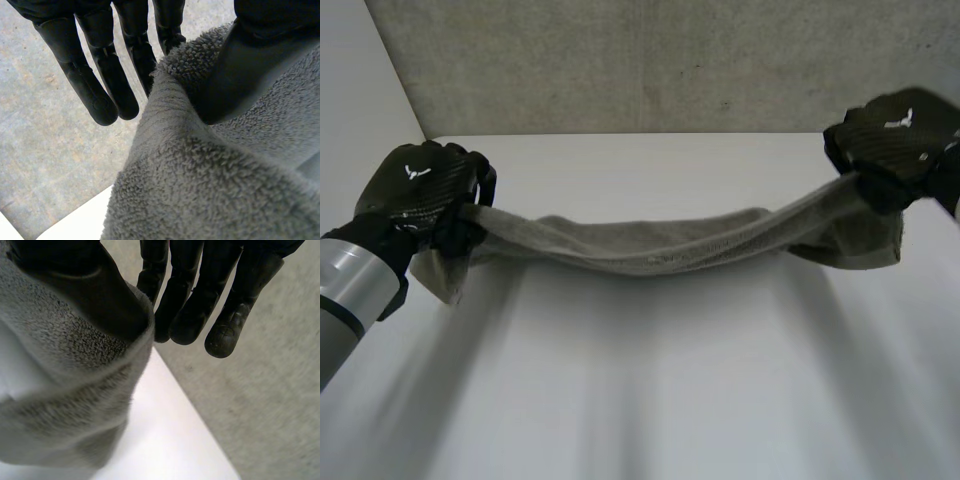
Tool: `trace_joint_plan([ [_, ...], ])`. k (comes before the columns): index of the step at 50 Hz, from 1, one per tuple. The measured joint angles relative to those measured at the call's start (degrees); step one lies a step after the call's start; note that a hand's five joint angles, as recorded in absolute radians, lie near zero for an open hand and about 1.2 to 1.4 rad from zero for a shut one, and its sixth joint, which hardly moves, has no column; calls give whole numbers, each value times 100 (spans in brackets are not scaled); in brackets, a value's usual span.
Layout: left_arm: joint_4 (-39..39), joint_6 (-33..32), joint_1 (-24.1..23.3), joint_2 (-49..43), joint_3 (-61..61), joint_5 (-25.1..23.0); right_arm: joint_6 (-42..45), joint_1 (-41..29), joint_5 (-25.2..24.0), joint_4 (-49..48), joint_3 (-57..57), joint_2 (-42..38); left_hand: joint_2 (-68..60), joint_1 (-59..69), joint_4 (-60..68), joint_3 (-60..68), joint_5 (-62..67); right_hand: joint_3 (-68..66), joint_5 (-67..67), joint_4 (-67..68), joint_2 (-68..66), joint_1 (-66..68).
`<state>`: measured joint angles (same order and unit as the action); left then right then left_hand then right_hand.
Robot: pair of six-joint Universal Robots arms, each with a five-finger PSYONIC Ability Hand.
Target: Fold the towel.
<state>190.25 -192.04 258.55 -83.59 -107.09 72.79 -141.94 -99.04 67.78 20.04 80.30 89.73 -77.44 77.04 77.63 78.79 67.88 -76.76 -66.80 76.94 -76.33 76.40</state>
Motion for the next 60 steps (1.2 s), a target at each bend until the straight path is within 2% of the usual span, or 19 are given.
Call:
trace_joint_plan([
  [8, -113, -37, 127, -334, 143, -200, 721, -24, 7, 523, -533, -265, 0, 0, 0, 4, 0, 0, 0, 0, 0, 0],
  [21, -356, -108, 118, -2857, 1443, -129, 1466, -367, 545, 563, -1174, -2526, -25, 10, 0, 15, 0, 0, 0, 0, 0, 0],
  [26, -429, -108, 74, -3246, 1903, -120, 1492, -457, 604, 427, -1476, -3080, -25, 10, 0, 16, 0, 0, 0, 0, 0, 0],
  [33, -435, -92, -108, -3853, 3171, 50, 1468, -565, 637, -226, -2372, -3719, -28, 10, 0, 23, 1, 0, -1, 0, 0, 0],
  [40, -312, 20, -403, -4020, 4877, 628, 944, -761, 656, -1542, -3605, -3687, -30, 11, 0, 32, 1, 0, -1, 0, 0, 0],
  [45, 430, 427, -625, -3517, 5842, 1027, -373, -793, 620, -3019, -4068, -2885, -31, 11, 1, 39, 1, 0, 0, 0, 0, 0],
  [48, 995, 822, -639, -3140, 5927, 1088, -1049, -724, 480, -3412, -4152, -2473, -31, 12, 1, 39, 1, 0, -26, 0, 0, 0],
  [53, 1672, 1457, -566, -2730, 5725, 1000, -1418, -550, -12, -3175, -4339, -2297, -31, 12, 0, 40, 6, 0, -28, 0, 0, 0],
  [55, 1825, 1662, -482, -2632, 5504, 881, -1285, -496, -322, -2799, -4448, -2368, -31, 12, 0, 40, 23, 0, -28, 0, 0, 0],
  [60, 1895, 1800, -278, -2583, 4792, 576, -582, -537, -683, -2077, -4479, -2579, -31, 14, 0, 42, 28, 0, -28, 0, 0, -2],
])
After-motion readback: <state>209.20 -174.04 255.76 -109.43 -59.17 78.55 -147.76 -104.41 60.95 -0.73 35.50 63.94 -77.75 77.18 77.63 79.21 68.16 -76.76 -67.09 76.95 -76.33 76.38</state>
